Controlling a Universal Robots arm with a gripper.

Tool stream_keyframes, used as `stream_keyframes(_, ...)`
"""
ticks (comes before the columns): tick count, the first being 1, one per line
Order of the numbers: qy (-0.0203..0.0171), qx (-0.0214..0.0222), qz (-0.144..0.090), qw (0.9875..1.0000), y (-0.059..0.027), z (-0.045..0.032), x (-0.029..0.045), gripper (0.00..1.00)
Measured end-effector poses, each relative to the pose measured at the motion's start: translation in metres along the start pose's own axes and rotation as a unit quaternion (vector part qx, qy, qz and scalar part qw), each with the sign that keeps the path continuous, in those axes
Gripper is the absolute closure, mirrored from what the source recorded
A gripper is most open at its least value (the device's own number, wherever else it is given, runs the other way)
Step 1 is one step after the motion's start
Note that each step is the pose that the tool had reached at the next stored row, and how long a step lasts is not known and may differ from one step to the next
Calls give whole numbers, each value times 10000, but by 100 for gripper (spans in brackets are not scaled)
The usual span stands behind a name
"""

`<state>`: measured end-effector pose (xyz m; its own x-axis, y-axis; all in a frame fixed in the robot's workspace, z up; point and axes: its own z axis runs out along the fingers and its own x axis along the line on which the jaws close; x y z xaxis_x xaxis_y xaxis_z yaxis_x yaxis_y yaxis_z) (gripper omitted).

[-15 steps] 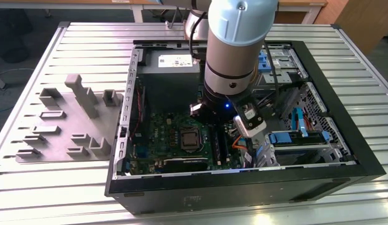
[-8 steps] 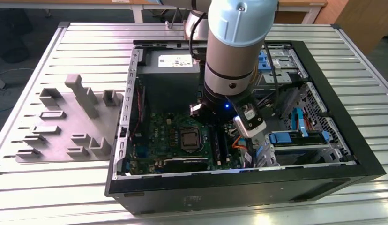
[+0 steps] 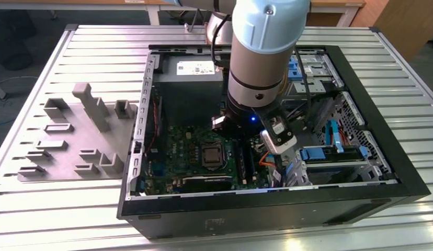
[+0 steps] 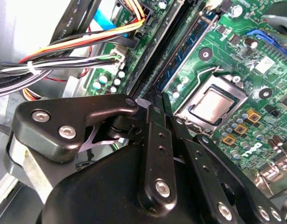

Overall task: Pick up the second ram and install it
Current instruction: 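Insert the second ram into the second slot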

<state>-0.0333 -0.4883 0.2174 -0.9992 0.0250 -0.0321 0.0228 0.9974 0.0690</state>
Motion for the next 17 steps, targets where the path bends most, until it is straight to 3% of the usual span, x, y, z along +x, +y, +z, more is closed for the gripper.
stream_keyframes(3,1,-3,0,10000,-1,0,0,87)
stream_keyframes(7,1,-50,2,10000,0,1,0,87)
stream_keyframes(17,-1,-50,1,10000,-3,34,1,87)
